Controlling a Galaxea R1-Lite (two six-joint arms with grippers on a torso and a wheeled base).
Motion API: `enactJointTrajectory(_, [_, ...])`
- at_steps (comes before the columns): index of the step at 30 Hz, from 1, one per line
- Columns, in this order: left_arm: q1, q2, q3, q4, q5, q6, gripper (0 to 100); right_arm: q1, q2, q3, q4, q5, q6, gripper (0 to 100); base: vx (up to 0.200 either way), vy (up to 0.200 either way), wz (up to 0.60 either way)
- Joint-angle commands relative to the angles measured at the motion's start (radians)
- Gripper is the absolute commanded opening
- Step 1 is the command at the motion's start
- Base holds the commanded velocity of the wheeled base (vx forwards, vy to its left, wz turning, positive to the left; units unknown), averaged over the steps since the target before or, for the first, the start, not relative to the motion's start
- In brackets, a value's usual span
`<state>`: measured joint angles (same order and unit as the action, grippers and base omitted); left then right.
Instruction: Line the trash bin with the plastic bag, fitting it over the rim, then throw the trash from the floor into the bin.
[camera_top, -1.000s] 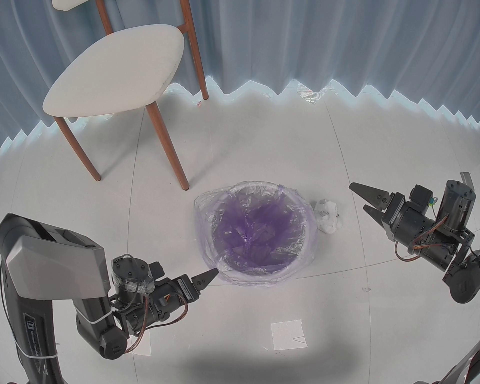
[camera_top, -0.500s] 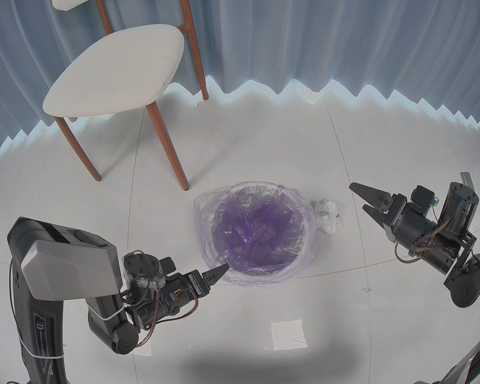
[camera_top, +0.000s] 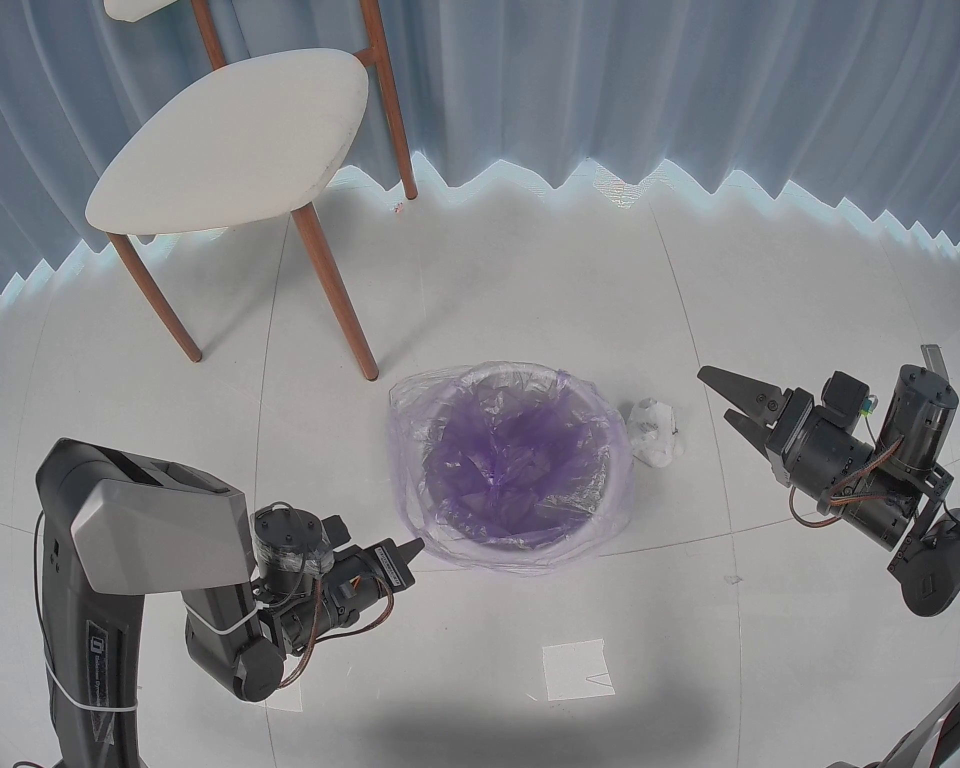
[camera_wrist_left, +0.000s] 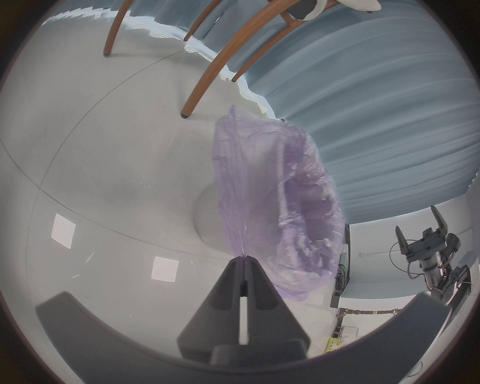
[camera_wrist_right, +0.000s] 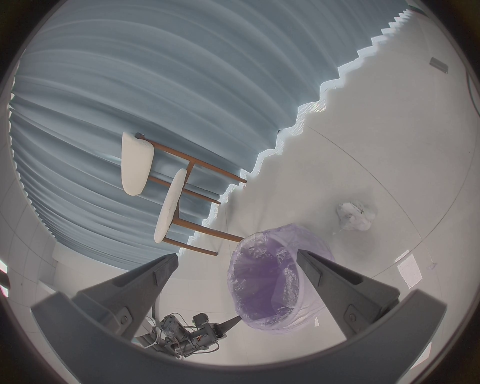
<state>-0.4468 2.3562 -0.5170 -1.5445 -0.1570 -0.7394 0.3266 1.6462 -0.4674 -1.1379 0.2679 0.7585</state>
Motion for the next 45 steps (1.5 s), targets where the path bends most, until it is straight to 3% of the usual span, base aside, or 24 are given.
enactJointTrajectory(1, [0.020,0.049,-0.009,-0.002,0.004,0.002,0,0.002,0.006,0.003,0.001,0.001,-0.001,100,0.000,0.000,0.00])
enactJointTrajectory(11, [0.057,0.190,-0.117,0.000,0.024,0.005,0,0.003,0.011,0.010,0.000,0.001,-0.001,100,0.000,0.000,0.00])
enactJointTrajectory(19, [0.031,0.264,-0.218,0.001,0.149,0.023,0,0.003,0.011,0.010,0.000,0.001,-0.001,100,0.000,0.000,0.00])
enactJointTrajectory(25, [0.019,0.302,-0.245,0.001,0.214,0.106,0,0.003,0.012,0.015,0.000,0.001,-0.002,100,0.000,0.000,0.00])
enactJointTrajectory(35, [0.023,0.299,-0.215,-0.002,0.185,0.106,0,0.003,0.020,0.023,0.000,0.002,-0.018,100,0.000,0.000,0.00])
enactJointTrajectory(36, [0.023,0.298,-0.212,-0.002,0.178,0.106,100,0.003,0.021,0.023,0.000,0.002,-0.019,100,0.000,0.000,0.00])
enactJointTrajectory(42, [0.022,0.279,-0.209,-0.003,0.238,0.101,100,0.003,0.060,0.029,-0.002,0.002,-0.022,100,0.000,0.000,0.00])
enactJointTrajectory(43, [0.023,0.204,-0.198,-0.005,0.284,0.097,100,0.003,0.070,0.030,-0.014,0.001,-0.033,100,0.000,0.000,0.00])
enactJointTrajectory(45, [0.020,0.127,-0.164,-0.005,0.297,0.092,100,0.003,0.083,0.035,-0.029,0.001,-0.041,100,0.000,0.000,0.00])
